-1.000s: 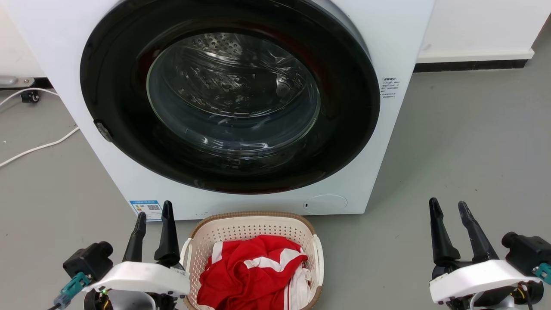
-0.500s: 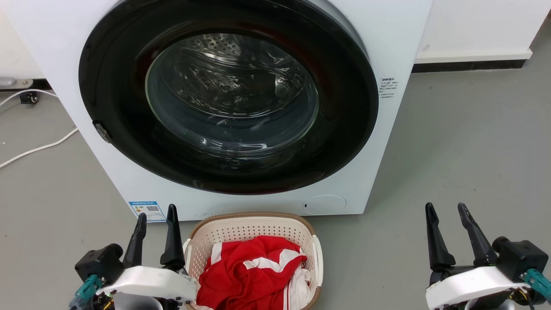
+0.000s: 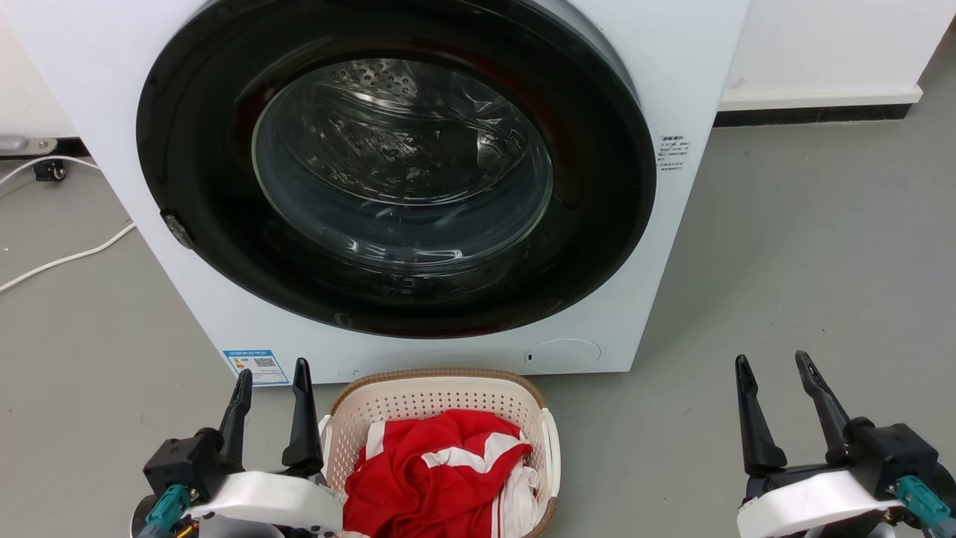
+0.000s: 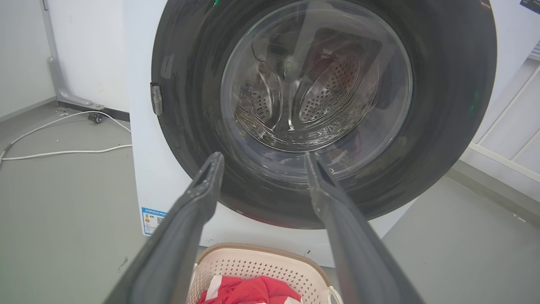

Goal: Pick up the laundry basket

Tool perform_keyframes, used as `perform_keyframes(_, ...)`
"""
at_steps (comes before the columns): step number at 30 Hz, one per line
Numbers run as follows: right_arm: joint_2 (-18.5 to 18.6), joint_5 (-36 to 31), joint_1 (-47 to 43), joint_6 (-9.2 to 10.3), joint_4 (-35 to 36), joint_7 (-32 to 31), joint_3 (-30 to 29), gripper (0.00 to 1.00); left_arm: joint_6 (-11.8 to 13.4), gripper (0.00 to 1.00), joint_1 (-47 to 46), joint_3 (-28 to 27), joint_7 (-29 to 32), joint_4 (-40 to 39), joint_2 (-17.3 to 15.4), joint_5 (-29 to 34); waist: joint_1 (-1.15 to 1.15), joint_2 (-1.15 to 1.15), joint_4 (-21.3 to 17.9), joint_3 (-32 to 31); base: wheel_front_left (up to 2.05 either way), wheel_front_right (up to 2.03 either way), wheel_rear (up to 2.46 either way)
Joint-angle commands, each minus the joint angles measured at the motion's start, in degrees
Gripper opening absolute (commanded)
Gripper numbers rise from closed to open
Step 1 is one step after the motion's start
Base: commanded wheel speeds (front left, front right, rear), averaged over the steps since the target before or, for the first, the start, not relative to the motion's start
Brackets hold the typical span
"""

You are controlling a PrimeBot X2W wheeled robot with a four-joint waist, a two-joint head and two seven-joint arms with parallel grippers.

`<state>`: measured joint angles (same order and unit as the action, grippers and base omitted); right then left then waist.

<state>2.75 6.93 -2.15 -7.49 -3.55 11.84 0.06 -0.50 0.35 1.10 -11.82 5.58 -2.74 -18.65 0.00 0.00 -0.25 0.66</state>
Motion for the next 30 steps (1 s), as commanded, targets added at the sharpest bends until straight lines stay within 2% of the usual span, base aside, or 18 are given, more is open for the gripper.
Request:
perform_keyframes(1,0.21,-1.57,-0.37,0.0,0.69,0.54,0.07,1.0,-0.11,1.0,0.34,-0.05,-0.62,-0.53,-0.19,1.28,0.0,0.0,0.01,0.02,0.0,0.0,0.0)
perform_keyframes(17,0.22,-8.8,-1.39,0.01,0.82,2.36,0.26,1.0,0.99,1.0,1.15,0.51,-2.33,-0.37,-0.2,8.2,0.0,0.0,-0.2,0.09,0.0,0.0,0.0)
perform_keyframes(30,0.2,-8.95,-1.93,0.01,1.18,3.37,-0.08,1.0,1.59,1.0,1.56,0.78,-3.49,-0.14,-0.21,12.17,0.0,0.0,-0.29,0.25,0.0,0.0,0.0)
